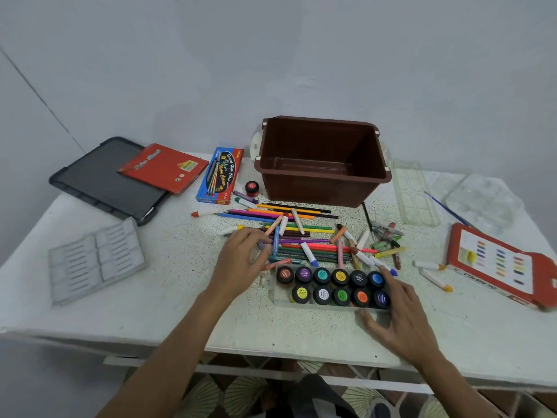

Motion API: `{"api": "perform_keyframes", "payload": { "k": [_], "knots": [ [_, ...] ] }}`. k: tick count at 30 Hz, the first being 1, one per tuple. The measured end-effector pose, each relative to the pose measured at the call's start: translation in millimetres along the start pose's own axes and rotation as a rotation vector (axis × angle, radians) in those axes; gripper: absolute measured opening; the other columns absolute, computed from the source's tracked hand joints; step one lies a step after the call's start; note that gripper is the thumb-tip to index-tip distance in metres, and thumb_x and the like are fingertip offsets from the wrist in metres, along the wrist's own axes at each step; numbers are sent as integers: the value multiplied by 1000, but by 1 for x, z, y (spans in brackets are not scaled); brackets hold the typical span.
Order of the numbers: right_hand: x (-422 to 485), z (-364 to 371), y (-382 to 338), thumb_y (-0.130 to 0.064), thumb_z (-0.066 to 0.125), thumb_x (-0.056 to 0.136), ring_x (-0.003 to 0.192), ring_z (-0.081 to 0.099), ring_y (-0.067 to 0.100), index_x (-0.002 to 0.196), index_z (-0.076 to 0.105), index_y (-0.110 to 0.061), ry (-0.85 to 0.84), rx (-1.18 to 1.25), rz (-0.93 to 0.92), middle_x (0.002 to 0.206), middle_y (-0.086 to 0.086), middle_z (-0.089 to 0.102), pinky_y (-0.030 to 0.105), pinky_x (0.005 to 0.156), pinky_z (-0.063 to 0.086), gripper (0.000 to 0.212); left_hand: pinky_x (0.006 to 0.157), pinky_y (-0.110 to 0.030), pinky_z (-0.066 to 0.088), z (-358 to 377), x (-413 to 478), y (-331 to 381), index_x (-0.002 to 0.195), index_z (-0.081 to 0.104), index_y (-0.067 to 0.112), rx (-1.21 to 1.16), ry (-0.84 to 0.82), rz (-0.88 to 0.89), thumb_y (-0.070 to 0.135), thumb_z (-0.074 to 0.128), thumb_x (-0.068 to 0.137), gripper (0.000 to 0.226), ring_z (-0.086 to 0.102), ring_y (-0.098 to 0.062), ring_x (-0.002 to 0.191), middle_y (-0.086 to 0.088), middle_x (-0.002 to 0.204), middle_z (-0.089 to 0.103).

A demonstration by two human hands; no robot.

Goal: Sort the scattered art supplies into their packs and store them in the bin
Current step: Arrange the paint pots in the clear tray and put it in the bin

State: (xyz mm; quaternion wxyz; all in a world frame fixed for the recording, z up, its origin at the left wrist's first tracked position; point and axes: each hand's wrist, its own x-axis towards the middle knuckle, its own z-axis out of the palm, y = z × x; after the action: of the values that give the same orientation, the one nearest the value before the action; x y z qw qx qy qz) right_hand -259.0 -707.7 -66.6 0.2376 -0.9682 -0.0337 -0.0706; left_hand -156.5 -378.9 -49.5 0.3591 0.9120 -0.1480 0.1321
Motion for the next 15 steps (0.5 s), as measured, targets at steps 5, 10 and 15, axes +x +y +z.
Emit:
{"api": "perform_keyframes", "payload": {
  "k": [5, 10, 15],
  "knots": [
    [0, 0, -1, -69, 52, 79, 116, 43, 14, 149, 30, -17, -4, -11, -7, 133, -1, 53, 35, 98, 41, 90, 82, -27, 44, -5, 48, -21, 101, 68, 10, 90, 82, -1, 10, 65, 91, 11, 56, -16, 97, -3, 102, 64],
    [0, 0, -1, -68, 52, 79, 115, 44, 16, 149, 30, -17, -8, -18, -13, 132, -1, 54, 37, 98, 43, 90, 94, -38, 45, -1, 91, -38, 116, 65, 15, 227, 12, -147, 18, 60, 93, 23, 53, -22, 112, -5, 120, 61],
    [0, -2, -2, -67, 52, 79, 114, 43, 15, 149, 31, -18, 0, -16, -11, 130, -1, 54, 35, 96, 41, 88, 104, -46, 39, 8, 113, -39, 130, 58, 15, 354, -57, -208, 21, 58, 95, 35, 46, -28, 128, -10, 139, 51]
  ]
}}
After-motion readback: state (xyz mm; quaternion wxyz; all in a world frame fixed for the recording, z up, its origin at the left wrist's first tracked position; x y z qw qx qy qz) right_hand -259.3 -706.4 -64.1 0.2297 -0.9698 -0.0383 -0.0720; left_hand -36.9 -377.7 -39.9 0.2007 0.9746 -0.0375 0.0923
